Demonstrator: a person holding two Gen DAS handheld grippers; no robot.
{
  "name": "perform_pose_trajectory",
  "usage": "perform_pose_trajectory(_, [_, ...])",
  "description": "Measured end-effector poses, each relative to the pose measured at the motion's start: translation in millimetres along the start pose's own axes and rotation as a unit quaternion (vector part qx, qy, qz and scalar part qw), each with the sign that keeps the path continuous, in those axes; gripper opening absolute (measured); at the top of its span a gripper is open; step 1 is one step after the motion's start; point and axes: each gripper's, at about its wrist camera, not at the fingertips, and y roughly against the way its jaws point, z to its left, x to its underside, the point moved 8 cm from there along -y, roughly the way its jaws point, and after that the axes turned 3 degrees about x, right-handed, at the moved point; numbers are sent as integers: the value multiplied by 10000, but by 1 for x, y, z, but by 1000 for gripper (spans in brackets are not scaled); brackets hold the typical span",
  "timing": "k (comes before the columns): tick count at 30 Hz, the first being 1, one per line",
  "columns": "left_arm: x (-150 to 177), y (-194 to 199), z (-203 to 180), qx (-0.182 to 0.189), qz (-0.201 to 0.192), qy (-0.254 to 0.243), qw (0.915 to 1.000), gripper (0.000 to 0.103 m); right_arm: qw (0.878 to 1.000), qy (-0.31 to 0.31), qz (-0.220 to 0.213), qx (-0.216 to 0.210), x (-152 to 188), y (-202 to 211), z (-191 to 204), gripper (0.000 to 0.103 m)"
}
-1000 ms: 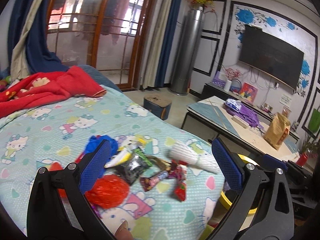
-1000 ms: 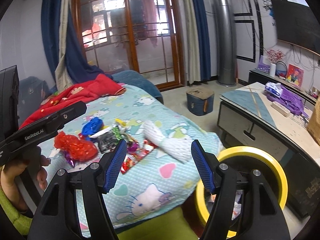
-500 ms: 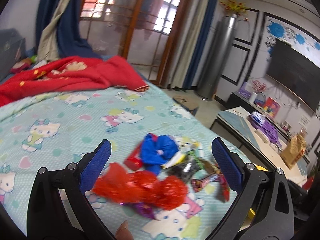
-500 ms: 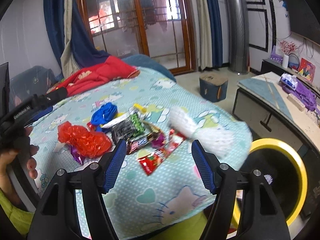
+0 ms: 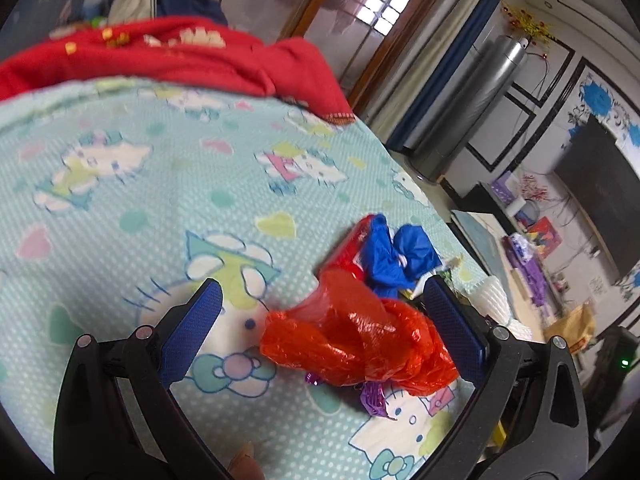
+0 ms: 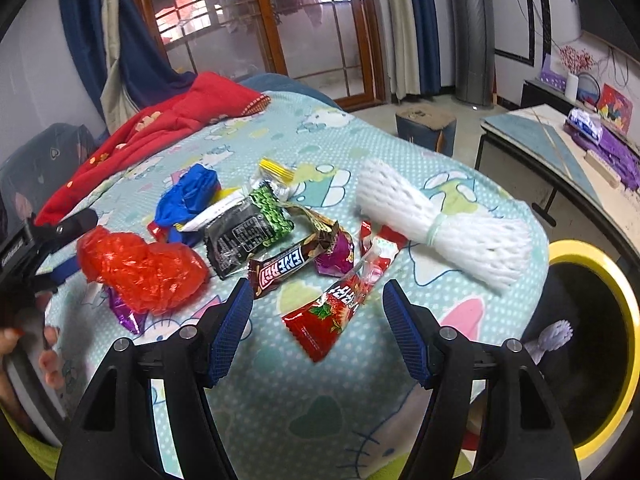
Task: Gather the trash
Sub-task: 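Grasp the red plastic bag with the left tool while the right tool grasps a red candy wrapper, then carry the red bag and red wrapper over the yellow bin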
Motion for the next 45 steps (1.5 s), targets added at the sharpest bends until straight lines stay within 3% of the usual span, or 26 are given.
perform_pose_trajectory(2, [5, -4, 0, 93, 83, 34, 9999, 92, 9999, -80, 64, 16, 2, -5, -2, 65])
perform_pose_trajectory(10, [14, -10, -3, 376, 247, 146, 9989, 92, 9992, -250, 299, -13, 15, -16, -9, 26])
perform_pose_trajectory(14, [15, -11, -4, 422, 306, 159, 9985, 68, 9989, -314, 332, -46, 20, -11, -13, 13])
perform_pose_trajectory(18, [18, -11, -8, 466, 382, 97, 9981, 47, 9982, -446, 380, -112, 25, -6, -16, 12])
perform_pose_trajectory(20, [17, -10, -12, 475, 379, 38, 9981, 25, 9982, -464, 356, -95, 25, -4, -17, 12])
perform_pose_trajectory(23, [13, -8, -17, 520, 335, -45, 9981, 9, 9984, -507, 252, -38, 24, 2, -21, 11])
perform_pose_trajectory(29, [2, 3, -30, 695, 188, -159, 9973, 1, 9990, -440, 22, -22, 20, 18, -23, 11])
perform_pose_trajectory(36, [-13, 28, -53, 859, -187, -493, 9949, 0, 9995, -240, -216, -19, 14, 35, -20, 11])
perform_pose_trajectory(45, [-16, 45, -87, 1147, -348, -721, 9902, 0, 9986, -7, -518, -36, 4, 64, -20, 11])
